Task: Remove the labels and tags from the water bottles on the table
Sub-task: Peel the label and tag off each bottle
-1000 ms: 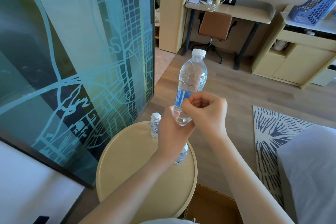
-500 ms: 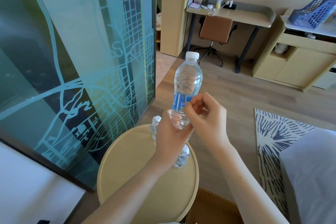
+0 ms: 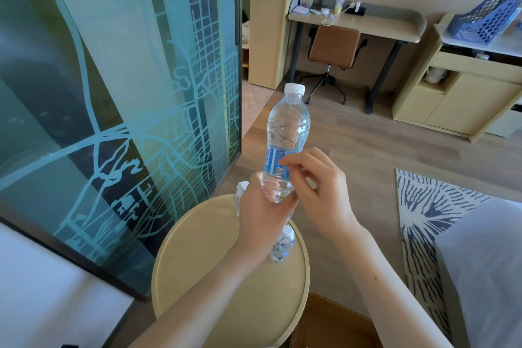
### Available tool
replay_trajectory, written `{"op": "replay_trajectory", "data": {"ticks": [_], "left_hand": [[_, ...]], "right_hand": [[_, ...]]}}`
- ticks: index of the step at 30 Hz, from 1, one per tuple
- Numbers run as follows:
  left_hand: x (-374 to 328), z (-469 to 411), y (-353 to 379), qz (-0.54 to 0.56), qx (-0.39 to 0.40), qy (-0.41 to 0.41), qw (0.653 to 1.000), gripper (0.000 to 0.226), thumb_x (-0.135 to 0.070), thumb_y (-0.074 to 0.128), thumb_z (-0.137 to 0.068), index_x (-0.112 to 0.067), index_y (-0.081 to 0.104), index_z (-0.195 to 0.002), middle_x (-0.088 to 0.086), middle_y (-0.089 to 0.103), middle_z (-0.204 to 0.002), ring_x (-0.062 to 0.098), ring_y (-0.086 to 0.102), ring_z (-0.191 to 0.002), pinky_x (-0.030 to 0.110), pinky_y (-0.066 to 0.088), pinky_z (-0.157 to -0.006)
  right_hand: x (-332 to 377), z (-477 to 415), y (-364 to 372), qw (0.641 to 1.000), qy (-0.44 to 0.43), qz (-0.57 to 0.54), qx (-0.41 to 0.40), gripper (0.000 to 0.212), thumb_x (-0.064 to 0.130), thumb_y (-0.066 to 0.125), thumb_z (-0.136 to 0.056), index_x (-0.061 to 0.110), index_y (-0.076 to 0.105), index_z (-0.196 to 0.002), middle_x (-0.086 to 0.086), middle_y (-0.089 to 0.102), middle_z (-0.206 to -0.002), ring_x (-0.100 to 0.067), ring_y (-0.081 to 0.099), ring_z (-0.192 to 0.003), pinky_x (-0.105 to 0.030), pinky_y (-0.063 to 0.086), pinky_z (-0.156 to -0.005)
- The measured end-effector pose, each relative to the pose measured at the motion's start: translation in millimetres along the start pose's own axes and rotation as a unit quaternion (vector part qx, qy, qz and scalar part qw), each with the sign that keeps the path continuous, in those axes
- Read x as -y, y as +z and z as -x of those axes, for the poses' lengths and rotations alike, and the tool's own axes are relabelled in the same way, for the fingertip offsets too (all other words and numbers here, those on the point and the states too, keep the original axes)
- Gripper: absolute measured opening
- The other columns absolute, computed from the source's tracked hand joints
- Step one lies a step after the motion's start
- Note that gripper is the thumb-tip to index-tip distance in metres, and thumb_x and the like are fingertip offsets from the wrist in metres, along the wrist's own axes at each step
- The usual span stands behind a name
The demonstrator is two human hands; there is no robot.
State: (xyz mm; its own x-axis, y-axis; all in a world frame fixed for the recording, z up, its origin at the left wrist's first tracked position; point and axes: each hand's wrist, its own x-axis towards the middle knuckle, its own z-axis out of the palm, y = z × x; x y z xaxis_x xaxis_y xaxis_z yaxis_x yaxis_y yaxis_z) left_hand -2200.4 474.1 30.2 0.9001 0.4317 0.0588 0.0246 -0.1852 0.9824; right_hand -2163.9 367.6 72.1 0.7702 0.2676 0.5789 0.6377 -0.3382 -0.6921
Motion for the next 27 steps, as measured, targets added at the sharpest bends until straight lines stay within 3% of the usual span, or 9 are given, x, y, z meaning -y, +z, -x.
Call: {"op": "replay_trajectory", "data": {"ticks": [6, 10, 15, 21, 27], "left_hand": [[3, -2, 1, -0.012, -0.002, -0.006, 1.0, 0.036, -0.031, 0.083, -0.073, -0.024, 0.058, -0.099, -0.008, 0.07, -0.086, -0.001, 0.066, -0.08, 0.011, 0.048, -0.063], [1, -3, 1, -0.008, -0.003, -0.014, 1.0, 0.037, -0.039, 0.083, -0.074, -0.026, 0.059, -0.099, -0.009, 0.071, -0.088, -0.003, 0.066, -0.08, 0.009, 0.046, -0.063], [2, -5, -5, 0.021, 0.01, -0.036, 0.999, 0.039, -0.038, 0.082, -0.075, -0.022, 0.063, -0.105, -0.007, 0.075, -0.093, 0.002, 0.07, -0.086, 0.026, 0.055, -0.076], [1, -7, -19, 0.073, 0.035, -0.055, 0.995, 0.026, -0.025, 0.08, -0.08, -0.02, 0.068, -0.101, -0.015, 0.075, -0.087, -0.003, 0.069, -0.076, 0.014, 0.051, -0.062], [2, -9, -31, 0.089, 0.073, -0.046, 0.992, 0.034, -0.035, 0.076, -0.072, -0.02, 0.07, -0.102, -0.005, 0.076, -0.09, 0.007, 0.072, -0.086, 0.012, 0.049, -0.067]], "right_hand": [[1, 1, 4, 1.0, 0.003, -0.005, -0.031, 0.013, -0.008, 0.074, -0.082, 0.002, 0.073, -0.089, -0.003, 0.065, -0.084, -0.008, 0.061, -0.075, -0.011, 0.046, -0.074], [2, 1, 4, 0.996, 0.059, -0.047, -0.041, 0.019, -0.01, 0.072, -0.083, 0.008, 0.075, -0.09, 0.008, 0.064, -0.081, -0.004, 0.059, -0.076, -0.013, 0.046, -0.074], [-5, -3, -11, 0.98, 0.131, -0.143, -0.046, 0.028, -0.007, 0.071, -0.085, 0.02, 0.075, -0.091, 0.018, 0.058, -0.069, -0.004, 0.053, -0.065, -0.016, 0.046, -0.066], [-28, -11, -40, 0.981, 0.145, -0.126, -0.042, 0.039, -0.002, 0.073, -0.087, 0.037, 0.075, -0.088, 0.016, 0.06, -0.073, -0.002, 0.055, -0.069, -0.014, 0.046, -0.067], [-52, -12, -51, 0.98, 0.174, -0.096, -0.028, 0.044, 0.001, 0.073, -0.088, 0.045, 0.076, -0.09, 0.018, 0.068, -0.078, -0.004, 0.063, -0.075, -0.015, 0.051, -0.072]]}}
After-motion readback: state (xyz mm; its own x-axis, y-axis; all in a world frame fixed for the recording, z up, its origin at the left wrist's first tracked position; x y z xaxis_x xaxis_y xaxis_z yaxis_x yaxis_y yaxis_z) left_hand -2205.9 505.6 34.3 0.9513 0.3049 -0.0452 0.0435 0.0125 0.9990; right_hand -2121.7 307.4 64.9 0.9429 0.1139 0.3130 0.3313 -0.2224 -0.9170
